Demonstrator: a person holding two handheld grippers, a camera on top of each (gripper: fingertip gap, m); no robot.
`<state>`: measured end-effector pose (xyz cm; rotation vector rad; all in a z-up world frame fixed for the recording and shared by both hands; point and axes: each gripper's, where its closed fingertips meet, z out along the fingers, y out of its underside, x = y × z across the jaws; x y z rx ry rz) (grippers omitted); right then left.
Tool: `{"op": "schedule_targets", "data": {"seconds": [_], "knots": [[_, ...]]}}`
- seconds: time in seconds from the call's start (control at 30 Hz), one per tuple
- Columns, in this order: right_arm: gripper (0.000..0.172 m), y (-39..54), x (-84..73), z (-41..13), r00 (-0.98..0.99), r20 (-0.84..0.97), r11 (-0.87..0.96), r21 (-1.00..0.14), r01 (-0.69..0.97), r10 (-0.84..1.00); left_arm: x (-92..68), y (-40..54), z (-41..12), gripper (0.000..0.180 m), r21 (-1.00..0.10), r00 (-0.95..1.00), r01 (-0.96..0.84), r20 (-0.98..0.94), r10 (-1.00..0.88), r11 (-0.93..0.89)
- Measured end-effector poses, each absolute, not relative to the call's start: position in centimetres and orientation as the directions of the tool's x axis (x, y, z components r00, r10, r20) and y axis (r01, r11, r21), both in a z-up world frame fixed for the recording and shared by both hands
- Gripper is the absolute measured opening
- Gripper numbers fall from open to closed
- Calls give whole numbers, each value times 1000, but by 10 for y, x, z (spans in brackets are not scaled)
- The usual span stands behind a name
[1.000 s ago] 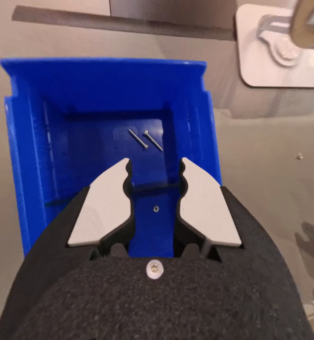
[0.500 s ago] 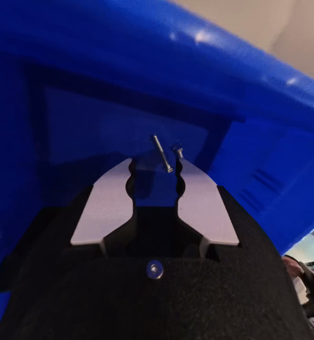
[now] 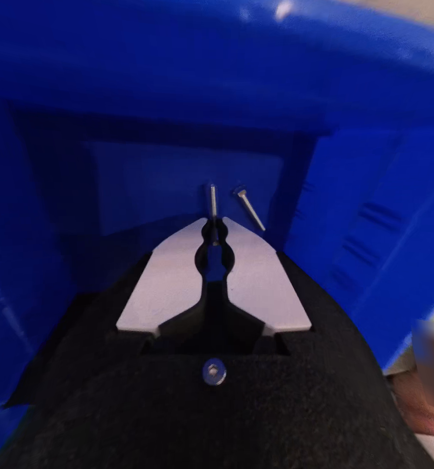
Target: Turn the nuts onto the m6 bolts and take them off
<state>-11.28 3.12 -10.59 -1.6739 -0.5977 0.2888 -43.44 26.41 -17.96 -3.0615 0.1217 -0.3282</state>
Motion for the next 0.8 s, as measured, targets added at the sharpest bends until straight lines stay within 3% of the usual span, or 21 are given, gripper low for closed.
{"op": "schedule_targets", "data": {"seconds": [0.17,0.3,0.4,0.53,0.8], "knots": [[22,32,-112,-106,835,141,-92,-971,222,532,-423,267,-111,5,-397,896,-241,259,-360,-886],[21,32,-111,-105,838,144,-90,-971,223,527,-387,229,-38,5,-709,740,-302,247,-625,-637],[21,32,-110,-104,840,144,-86,-972,220,523,-342,170,-1,5,-877,580,-271,180,-795,-396],[21,34,-105,-102,852,123,-86,-977,193,509,-284,98,-10,5,-948,466,-166,168,-869,-273],[21,39,-97,-99,852,26,-137,-984,113,523,-238,51,-89,5,-929,331,-192,242,-912,-316]]}}
